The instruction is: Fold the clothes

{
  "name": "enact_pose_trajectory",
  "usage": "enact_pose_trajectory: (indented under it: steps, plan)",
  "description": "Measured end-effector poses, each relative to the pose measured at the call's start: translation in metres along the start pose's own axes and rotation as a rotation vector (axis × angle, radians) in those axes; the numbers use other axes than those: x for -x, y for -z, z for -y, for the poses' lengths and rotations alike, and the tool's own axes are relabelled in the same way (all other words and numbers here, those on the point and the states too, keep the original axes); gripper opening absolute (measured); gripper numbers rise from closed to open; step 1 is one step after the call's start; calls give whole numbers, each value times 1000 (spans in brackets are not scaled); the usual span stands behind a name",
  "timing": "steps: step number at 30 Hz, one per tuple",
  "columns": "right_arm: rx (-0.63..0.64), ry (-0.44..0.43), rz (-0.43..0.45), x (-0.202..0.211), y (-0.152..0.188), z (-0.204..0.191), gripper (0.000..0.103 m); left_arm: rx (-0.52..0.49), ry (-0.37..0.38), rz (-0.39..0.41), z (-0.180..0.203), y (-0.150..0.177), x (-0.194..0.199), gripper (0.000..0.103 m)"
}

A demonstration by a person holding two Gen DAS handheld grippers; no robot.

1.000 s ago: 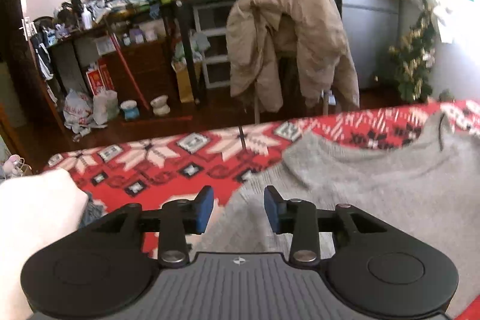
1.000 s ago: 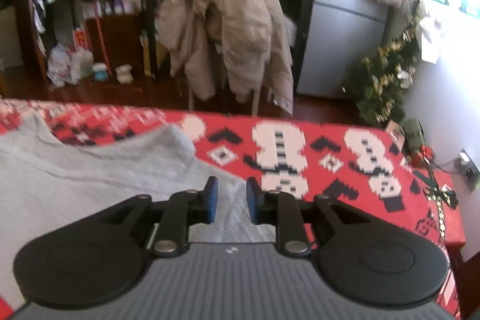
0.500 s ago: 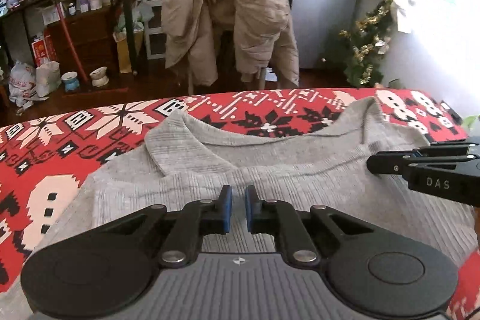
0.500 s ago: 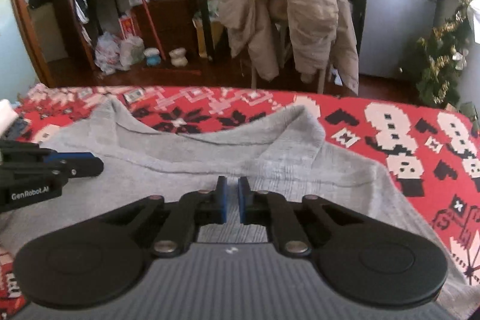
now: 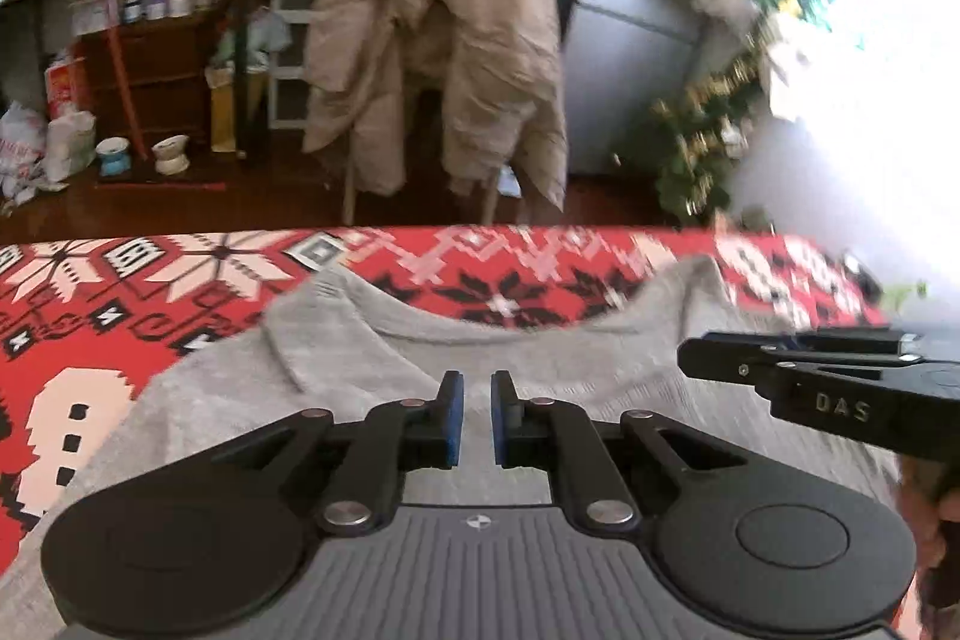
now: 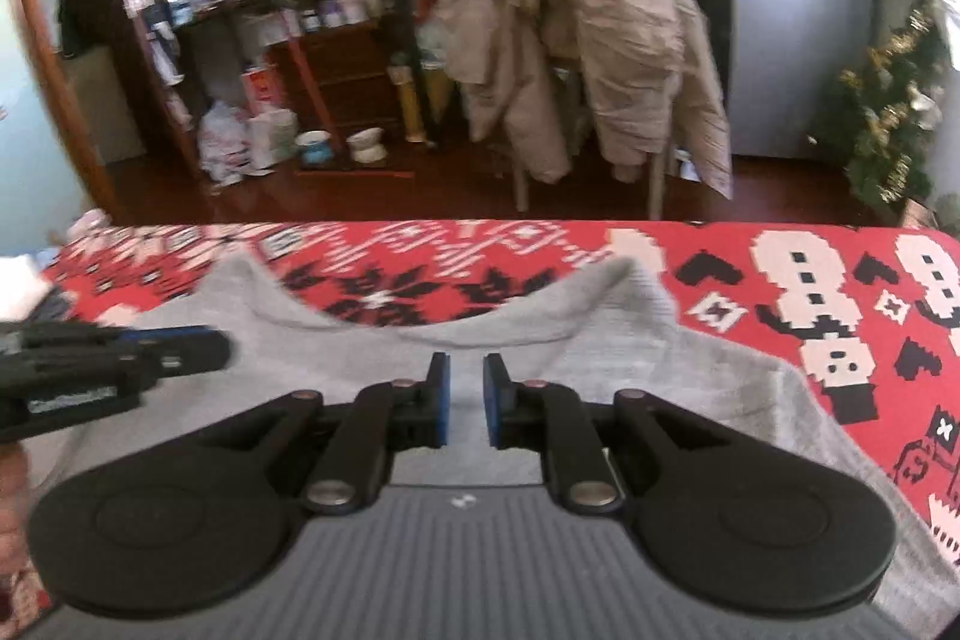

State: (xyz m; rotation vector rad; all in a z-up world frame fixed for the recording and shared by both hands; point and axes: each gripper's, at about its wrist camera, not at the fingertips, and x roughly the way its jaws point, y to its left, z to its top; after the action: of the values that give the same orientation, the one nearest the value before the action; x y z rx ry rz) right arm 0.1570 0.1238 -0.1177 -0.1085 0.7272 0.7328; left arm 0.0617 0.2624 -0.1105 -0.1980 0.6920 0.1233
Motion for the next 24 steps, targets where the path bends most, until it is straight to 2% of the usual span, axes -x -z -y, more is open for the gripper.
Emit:
enact_pose_trajectory:
  steps: [2, 6, 7, 8, 9, 12, 14, 20, 24]
  plan:
    - [11, -11, 2, 13, 6, -9, 16, -25, -3, -29, 6, 2, -7, 10]
    - [-7, -26, 8, 45, 22, -20, 41, 26, -32, -61, 5, 9, -8, 13]
    - [-13, -25, 8, 54, 27, -23, 44, 37, -34, -52, 7, 11, -1, 24]
    - [-18, -19, 8, 63, 33, -24, 52, 46, -32, -38, 9, 13, 7, 38]
    - [-23, -13, 8, 73, 38, -26, 62, 54, -31, -24, 11, 16, 16, 42]
    - [-36, 7, 15, 100, 55, -29, 79, 53, -27, 11, 21, 29, 49, 51]
    - [-48, 24, 14, 117, 66, -28, 85, 52, -26, 16, 26, 40, 67, 62]
    - [-94, 54, 28, 164, 95, -28, 102, 69, -43, 7, 40, 83, 121, 72]
    - [-102, 94, 23, 187, 111, -31, 102, 104, -84, -24, 42, 104, 147, 78]
